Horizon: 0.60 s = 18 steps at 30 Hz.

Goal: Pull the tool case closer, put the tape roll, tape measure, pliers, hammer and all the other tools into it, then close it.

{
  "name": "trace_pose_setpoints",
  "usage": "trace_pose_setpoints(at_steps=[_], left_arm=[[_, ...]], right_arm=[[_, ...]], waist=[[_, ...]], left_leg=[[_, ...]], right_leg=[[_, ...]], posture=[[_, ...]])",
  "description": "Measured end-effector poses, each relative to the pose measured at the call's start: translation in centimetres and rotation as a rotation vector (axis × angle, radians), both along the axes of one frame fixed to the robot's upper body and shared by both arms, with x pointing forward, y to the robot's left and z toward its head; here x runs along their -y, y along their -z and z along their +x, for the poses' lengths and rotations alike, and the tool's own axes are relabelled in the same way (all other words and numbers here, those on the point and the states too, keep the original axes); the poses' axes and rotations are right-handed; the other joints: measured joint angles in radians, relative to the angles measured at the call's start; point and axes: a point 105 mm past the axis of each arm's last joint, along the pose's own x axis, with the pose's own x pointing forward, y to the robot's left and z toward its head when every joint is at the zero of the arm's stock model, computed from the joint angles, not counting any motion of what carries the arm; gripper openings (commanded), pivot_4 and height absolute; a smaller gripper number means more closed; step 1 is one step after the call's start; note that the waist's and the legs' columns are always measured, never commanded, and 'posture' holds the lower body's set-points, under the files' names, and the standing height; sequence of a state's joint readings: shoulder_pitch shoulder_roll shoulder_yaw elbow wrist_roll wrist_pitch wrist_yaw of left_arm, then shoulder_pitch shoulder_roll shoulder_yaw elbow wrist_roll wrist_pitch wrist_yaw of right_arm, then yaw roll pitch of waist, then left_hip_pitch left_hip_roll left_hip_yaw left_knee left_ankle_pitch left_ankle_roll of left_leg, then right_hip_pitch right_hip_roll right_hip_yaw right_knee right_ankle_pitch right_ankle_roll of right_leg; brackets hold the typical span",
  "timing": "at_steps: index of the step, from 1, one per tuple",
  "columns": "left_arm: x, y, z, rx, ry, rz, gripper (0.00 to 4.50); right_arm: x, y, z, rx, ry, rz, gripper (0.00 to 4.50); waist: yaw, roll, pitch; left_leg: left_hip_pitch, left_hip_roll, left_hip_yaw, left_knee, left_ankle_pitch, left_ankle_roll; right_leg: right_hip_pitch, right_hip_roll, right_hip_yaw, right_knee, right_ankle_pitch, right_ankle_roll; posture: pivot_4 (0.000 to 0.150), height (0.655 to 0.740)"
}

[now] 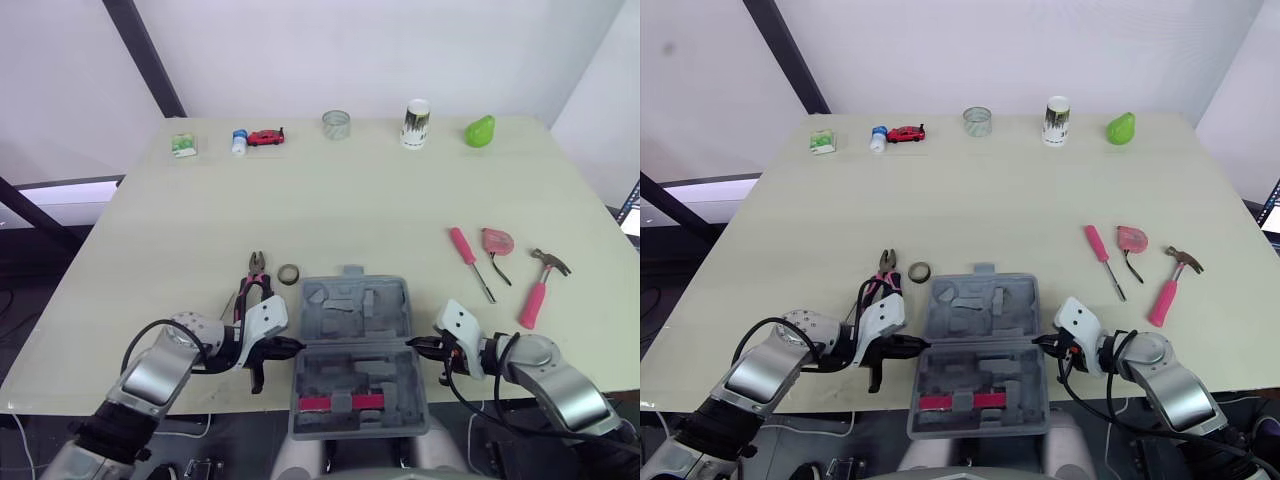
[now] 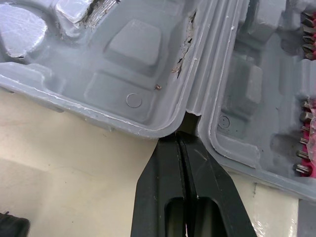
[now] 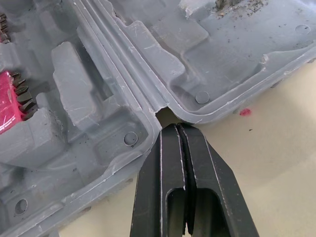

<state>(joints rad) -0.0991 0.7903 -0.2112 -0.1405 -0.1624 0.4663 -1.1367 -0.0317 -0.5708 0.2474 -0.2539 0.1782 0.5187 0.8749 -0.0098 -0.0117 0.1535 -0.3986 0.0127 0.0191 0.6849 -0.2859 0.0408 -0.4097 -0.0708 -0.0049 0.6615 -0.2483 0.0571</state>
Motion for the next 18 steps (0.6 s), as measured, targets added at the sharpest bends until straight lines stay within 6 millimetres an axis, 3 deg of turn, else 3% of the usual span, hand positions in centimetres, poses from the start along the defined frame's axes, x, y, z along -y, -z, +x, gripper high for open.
trace_pose_setpoints(at_steps=[18], left_arm=[[0.14, -0.11, -0.02, -0.004, 0.012, 0.0, 0.06]], right_arm=[[0.68, 0.09, -0.08, -0.001, 0.004, -0.019, 0.0]], waist=[[0.001, 0.0, 0.0]], left_leg=[[0.0, 0.0, 0.0, 0.0, 0.0, 0.0]], right_leg=[[0.0, 0.0, 0.0, 0.0, 0.0, 0.0]], posture=[[0.15, 0.74]])
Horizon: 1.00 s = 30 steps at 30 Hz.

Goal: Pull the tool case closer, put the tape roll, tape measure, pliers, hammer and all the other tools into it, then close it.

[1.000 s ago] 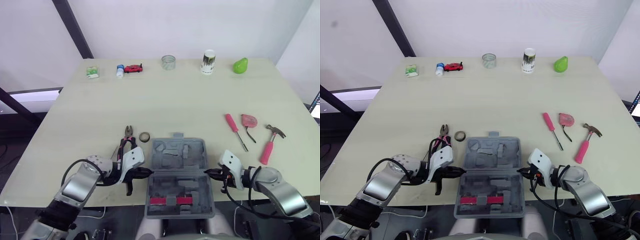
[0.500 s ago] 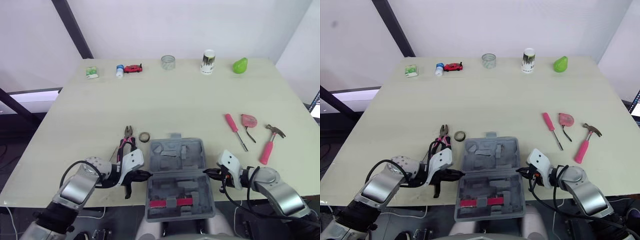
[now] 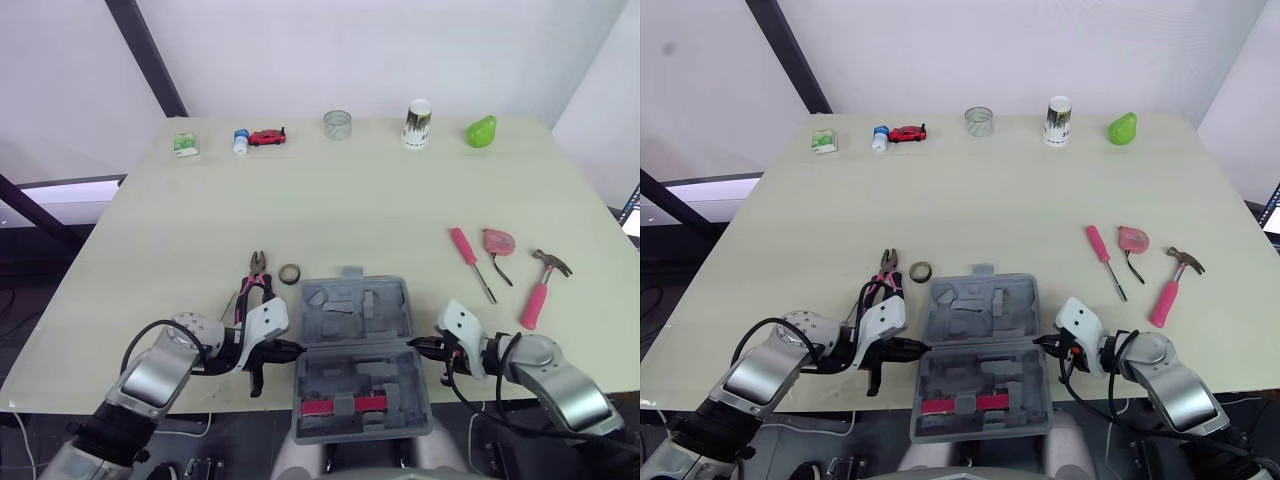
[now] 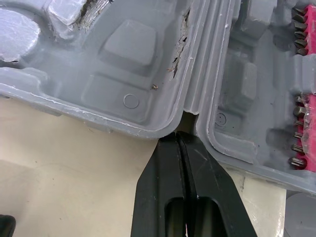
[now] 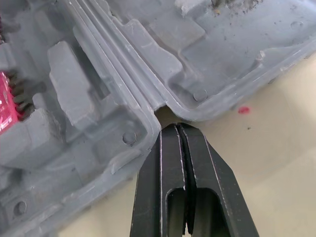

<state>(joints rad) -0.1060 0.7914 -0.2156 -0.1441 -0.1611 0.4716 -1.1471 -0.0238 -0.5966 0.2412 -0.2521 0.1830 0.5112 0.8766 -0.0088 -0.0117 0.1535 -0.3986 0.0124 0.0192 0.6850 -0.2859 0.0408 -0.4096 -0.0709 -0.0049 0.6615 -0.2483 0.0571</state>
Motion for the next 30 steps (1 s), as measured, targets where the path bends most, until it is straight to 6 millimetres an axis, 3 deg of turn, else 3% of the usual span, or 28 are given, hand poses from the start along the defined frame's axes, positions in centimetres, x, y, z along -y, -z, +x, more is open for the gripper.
trace_pose_setpoints(at_steps=[30], left_arm=[[0.38, 0.19, -0.13, -0.004, 0.01, -0.007, 0.06]], right_arm=[[0.2, 0.1, -0.05, 0.003, 0.01, -0.009, 0.0]], waist=[[0.0, 0.0, 0.0]], left_leg=[[0.0, 0.0, 0.0, 0.0, 0.0, 0.0]], right_leg=[[0.0, 0.0, 0.0, 0.0, 0.0, 0.0]], posture=[[0.15, 0.74]])
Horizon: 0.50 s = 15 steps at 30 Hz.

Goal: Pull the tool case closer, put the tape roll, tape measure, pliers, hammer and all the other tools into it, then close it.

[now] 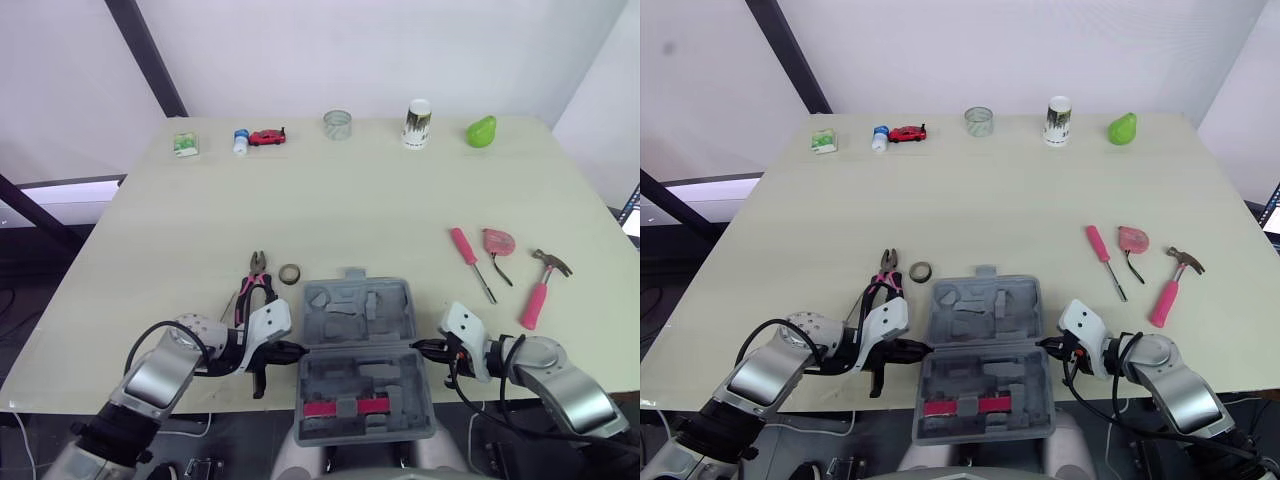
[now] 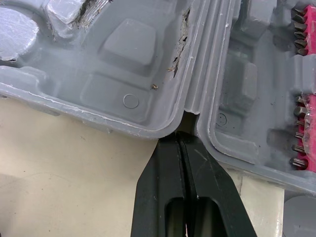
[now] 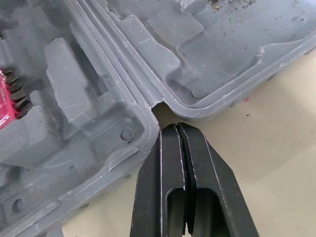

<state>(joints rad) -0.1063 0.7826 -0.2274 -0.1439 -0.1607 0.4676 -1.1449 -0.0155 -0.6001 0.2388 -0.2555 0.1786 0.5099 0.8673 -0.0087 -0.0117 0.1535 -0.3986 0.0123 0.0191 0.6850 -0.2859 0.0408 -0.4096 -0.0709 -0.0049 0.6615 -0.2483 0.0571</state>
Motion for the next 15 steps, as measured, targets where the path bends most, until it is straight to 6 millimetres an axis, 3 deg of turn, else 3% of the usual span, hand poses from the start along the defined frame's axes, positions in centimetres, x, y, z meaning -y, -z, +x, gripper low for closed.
trace_pose_setpoints(at_steps=[6, 15], left_arm=[[-0.2, 0.0, -0.1, -0.002, -0.001, 0.006, 0.06], [-1.7, -0.3, -0.1, 0.001, -0.061, 0.008, 0.06]], right_arm=[[0.4, 0.0, 0.3, 0.01, 0.017, -0.006, 0.0], [2.9, -0.4, 0.4, 0.029, 0.089, -0.009, 0.0]], waist=[[0.0, 0.0, 0.0], [0.0, 0.0, 0.0]], left_leg=[[0.0, 0.0, 0.0, 0.0, 0.0, 0.0], [0.0, 0.002, 0.0, 0.0, 0.0, 0.0]], right_leg=[[0.0, 0.0, 0.0, 0.0, 0.0, 0.0], [0.0, 0.0, 0.0, 0.0, 0.0, 0.0]], posture=[[0.15, 0.74], [0.15, 0.74]])
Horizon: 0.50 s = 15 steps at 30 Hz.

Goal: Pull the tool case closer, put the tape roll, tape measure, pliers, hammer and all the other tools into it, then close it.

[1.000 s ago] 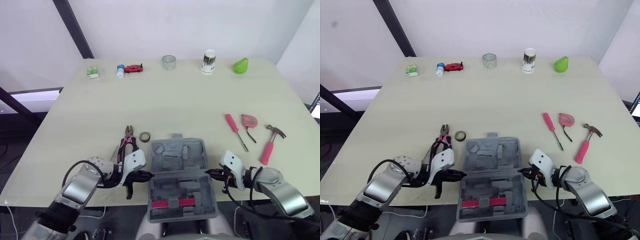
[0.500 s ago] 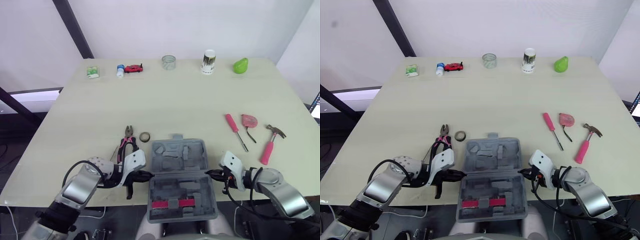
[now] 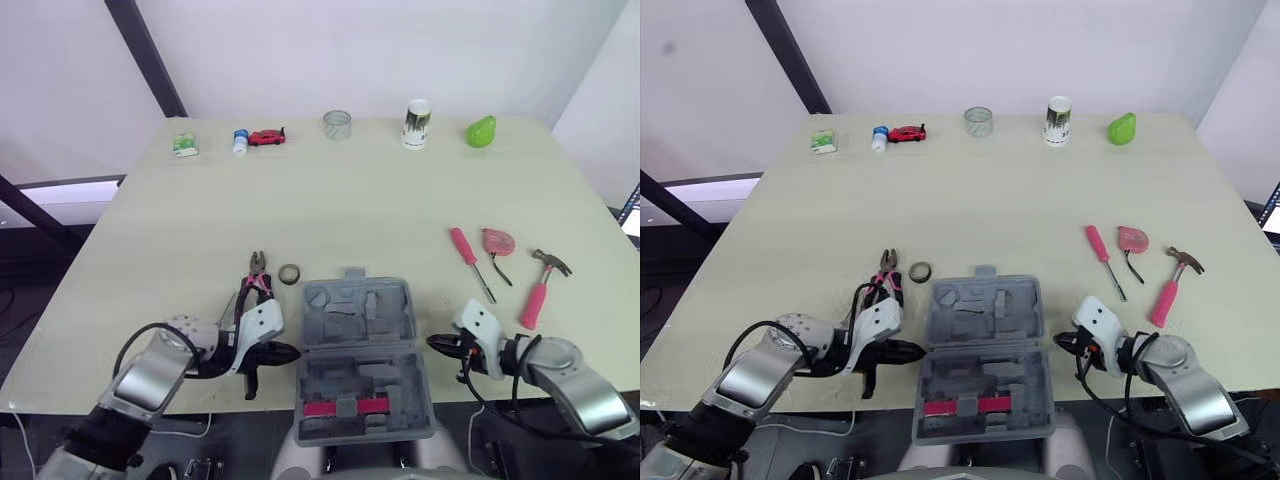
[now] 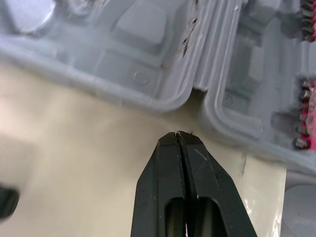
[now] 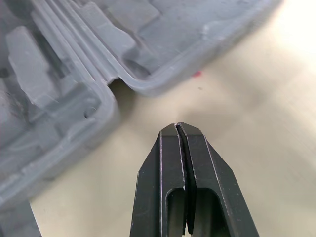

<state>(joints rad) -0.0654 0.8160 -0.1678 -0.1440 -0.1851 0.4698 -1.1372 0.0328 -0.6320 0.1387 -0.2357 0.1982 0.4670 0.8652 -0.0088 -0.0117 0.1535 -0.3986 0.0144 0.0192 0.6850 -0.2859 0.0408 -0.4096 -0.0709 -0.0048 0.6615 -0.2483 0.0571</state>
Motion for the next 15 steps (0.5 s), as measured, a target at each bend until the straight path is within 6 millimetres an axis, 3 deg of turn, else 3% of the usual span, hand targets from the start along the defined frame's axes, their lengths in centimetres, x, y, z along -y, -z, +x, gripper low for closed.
trace_pose_setpoints(at_steps=[5, 11, 15], left_arm=[[-0.9, -0.3, -0.5, -0.01, -0.052, -0.043, 0.06], [-2.7, -3.1, -0.7, 0.051, -0.152, -0.176, 0.06], [-4.7, -4.0, -0.5, 0.112, -0.264, -0.211, 0.06]], right_arm=[[1.3, -0.8, 0.2, 0.041, 0.042, 0.035, 0.0], [3.8, -2.7, 0.5, 0.136, 0.14, 0.096, 0.0], [6.6, -3.1, 0.7, 0.179, 0.249, 0.089, 0.0]], waist=[[0.0, 0.0, 0.0], [0.0, 0.0, 0.0], [0.001, 0.0, 0.0]], left_leg=[[0.0, 0.001, 0.0, 0.0, 0.0, 0.0], [0.001, 0.002, 0.0, 0.0, 0.0, 0.0], [0.001, 0.002, 0.001, 0.0, 0.0, 0.0]], right_leg=[[0.0, 0.0, 0.0, 0.0, 0.0, 0.0], [0.0, 0.0, 0.0, 0.0, 0.0, 0.0], [0.0, 0.0, 0.0, 0.0, 0.0, 0.0]], posture=[[0.15, 0.74], [0.15, 0.74], [0.15, 0.74]])
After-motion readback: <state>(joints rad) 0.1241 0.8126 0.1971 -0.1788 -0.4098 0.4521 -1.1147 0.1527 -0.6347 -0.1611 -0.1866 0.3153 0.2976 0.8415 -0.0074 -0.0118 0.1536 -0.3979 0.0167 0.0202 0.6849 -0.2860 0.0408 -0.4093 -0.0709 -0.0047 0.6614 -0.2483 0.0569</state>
